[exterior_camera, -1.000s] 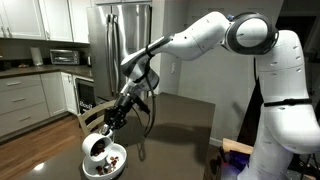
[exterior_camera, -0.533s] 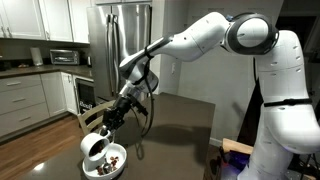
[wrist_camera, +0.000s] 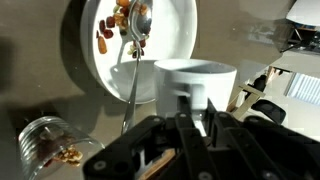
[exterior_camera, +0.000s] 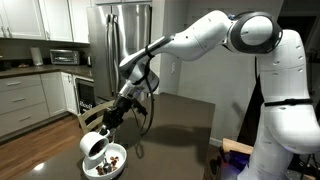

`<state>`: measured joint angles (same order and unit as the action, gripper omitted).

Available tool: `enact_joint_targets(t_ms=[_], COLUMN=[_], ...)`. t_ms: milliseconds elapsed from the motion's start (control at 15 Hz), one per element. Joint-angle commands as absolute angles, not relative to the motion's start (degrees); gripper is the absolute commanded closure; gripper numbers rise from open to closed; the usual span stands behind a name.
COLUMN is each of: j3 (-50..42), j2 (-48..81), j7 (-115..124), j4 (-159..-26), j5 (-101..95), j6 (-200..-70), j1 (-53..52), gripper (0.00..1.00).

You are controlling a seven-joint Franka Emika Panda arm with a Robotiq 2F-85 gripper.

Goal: Pour the contents in the mug cup into the bowl

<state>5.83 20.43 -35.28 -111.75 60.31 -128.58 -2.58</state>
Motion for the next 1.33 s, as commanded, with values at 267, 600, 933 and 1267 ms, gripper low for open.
enact_joint_targets(t_ms=[267, 600, 933, 1267], j3=[5.84, 5.84, 6.27, 6.76], j2=[16.2, 16.6, 15.63, 14.66], j7=[-42.19, -42.45, -45.11, -47.21], j4=[-115.75, -116.24, -117.69, -118.77], j5=[63.3, 63.3, 64.19, 64.59], j6=[-130.53, -130.61, -133.34, -135.61], j1=[-2.54, -2.54, -3.01, -3.33], gripper=[0.96, 0.96, 0.96, 0.96])
